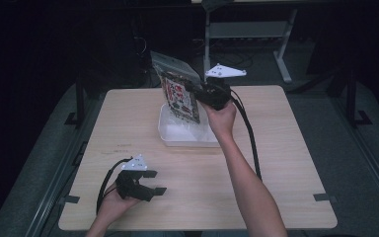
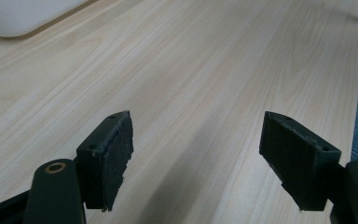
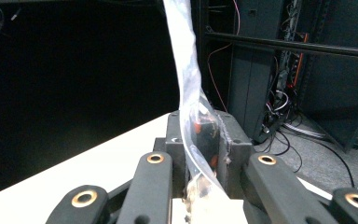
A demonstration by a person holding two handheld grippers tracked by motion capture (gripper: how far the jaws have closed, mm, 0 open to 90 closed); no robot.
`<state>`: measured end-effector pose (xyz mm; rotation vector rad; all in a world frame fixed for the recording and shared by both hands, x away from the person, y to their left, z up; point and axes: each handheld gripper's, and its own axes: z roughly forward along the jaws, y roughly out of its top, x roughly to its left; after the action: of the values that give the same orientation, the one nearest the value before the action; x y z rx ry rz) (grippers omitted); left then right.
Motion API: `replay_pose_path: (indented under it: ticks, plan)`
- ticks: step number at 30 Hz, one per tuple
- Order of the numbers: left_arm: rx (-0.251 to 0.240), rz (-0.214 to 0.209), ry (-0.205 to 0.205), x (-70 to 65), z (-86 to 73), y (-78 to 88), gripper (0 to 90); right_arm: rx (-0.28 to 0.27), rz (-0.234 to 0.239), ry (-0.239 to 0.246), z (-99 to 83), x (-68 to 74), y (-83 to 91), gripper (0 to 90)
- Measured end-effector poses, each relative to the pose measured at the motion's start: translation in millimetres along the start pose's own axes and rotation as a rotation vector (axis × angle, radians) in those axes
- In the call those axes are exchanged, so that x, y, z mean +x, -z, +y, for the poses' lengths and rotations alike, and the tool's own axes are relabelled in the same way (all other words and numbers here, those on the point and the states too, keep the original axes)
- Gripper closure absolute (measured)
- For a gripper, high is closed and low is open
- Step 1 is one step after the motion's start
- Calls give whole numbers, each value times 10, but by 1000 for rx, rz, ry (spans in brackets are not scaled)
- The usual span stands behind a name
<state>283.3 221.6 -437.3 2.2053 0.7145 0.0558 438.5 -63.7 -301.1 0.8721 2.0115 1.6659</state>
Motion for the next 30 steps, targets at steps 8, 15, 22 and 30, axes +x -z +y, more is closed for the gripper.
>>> replay_pose_path:
  ticks: [8, 15, 22, 30]
  plan:
    - [-3, -4, 8, 9, -3, -11, 240, 20, -1, -27, -243, -115, -102, 767]
    - [-6, -5, 14, 15, -2, -13, 238, 15, 7, -29, -384, -143, -122, 761]
    - [-10, -8, 16, 8, 1, -11, 237, 36, 18, -28, -442, -160, -86, 752]
    - [-17, -11, 20, 10, 7, -8, 234, 80, 12, -30, -487, -203, -38, 748]
